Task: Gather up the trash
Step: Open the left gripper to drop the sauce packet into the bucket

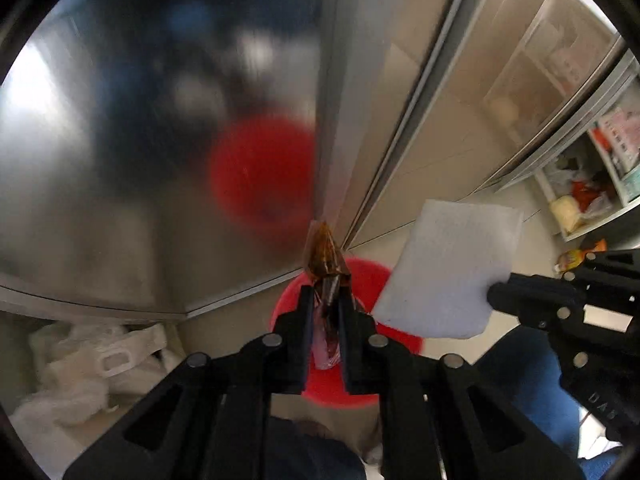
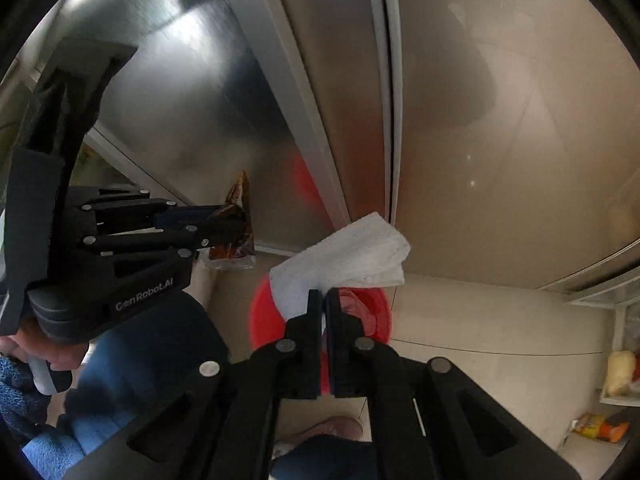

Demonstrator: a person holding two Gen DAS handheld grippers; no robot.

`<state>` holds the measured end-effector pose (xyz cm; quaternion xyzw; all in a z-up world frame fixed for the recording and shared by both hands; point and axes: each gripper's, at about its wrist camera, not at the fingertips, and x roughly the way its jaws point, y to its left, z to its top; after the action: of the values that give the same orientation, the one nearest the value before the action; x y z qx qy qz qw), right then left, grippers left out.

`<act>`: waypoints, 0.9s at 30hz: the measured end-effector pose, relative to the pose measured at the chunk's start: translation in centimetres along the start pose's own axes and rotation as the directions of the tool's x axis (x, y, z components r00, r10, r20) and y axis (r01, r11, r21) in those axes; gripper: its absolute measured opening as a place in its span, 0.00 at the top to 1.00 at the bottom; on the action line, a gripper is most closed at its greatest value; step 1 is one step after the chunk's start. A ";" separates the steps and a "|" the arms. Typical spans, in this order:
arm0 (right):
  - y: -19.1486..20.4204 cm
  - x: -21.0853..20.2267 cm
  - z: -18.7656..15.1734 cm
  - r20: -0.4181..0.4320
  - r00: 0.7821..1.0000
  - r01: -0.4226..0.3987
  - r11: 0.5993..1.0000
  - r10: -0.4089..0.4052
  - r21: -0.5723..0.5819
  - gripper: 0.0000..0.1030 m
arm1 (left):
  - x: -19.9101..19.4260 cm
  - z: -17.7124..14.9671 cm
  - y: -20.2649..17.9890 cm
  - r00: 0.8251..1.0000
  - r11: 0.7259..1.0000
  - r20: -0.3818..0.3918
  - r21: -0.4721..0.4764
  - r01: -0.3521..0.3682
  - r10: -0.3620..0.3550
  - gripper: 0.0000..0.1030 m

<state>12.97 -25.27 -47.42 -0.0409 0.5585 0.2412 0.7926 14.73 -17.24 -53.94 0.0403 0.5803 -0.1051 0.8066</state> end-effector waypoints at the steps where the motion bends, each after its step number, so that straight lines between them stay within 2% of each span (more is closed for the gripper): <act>1: -0.4 1.4 -0.4 0.005 1.000 0.000 1.000 0.000 0.011 0.99 | 1.5 -0.6 0.2 1.000 1.000 -0.005 0.001 -0.002 0.002 0.90; 8: -2.2 8.6 -2.6 0.001 1.000 -0.005 0.998 0.005 0.064 0.99 | 8.7 -3.2 -0.1 1.000 0.999 -0.004 0.033 -0.006 0.006 0.87; 10: -2.3 9.7 -2.9 -0.006 1.000 -0.006 0.998 0.007 0.067 0.99 | 10.1 -3.9 -0.4 1.000 0.999 -0.016 0.041 -0.007 0.008 0.72; 12: -2.3 10.2 -3.1 0.003 1.000 -0.006 0.998 0.006 0.068 0.99 | 11.0 -4.6 -0.4 1.000 0.999 -0.014 0.048 -0.006 0.007 0.66; 14: -2.3 10.5 -3.1 0.010 1.000 -0.005 0.997 0.004 0.071 0.99 | 11.4 -5.2 -0.3 1.000 0.998 -0.014 0.061 -0.010 0.011 0.61; 18: -2.5 11.4 -2.5 0.005 1.000 -0.015 0.997 0.015 0.072 0.99 | 11.8 -5.7 -0.4 0.999 0.993 -0.024 0.113 -0.034 0.037 0.59; 20: -2.1 11.6 -2.2 0.004 1.000 -0.017 0.998 0.017 0.066 0.99 | 11.9 -6.0 -0.1 0.999 0.994 -0.036 0.105 -0.031 0.035 0.54; 22: -2.6 10.8 -3.2 0.006 1.000 -0.018 0.998 0.017 0.062 0.99 | 11.7 -6.0 0.6 0.999 0.996 -0.036 0.087 -0.033 0.036 0.54; 26: -2.1 10.2 -2.5 0.020 1.000 -0.022 0.999 0.021 0.049 0.99 | 11.0 -5.8 2.0 0.999 0.997 -0.008 0.062 -0.049 0.050 0.53; 27: -2.1 10.1 -2.6 0.019 1.000 -0.025 0.999 0.024 0.045 0.99 | 10.7 -5.8 2.3 0.999 0.997 0.006 0.059 -0.053 0.053 0.48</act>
<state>14.23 -24.62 -57.99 -0.0140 0.5571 0.2386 0.7953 13.10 -15.25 -66.04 0.0795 0.5739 -0.1010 0.8088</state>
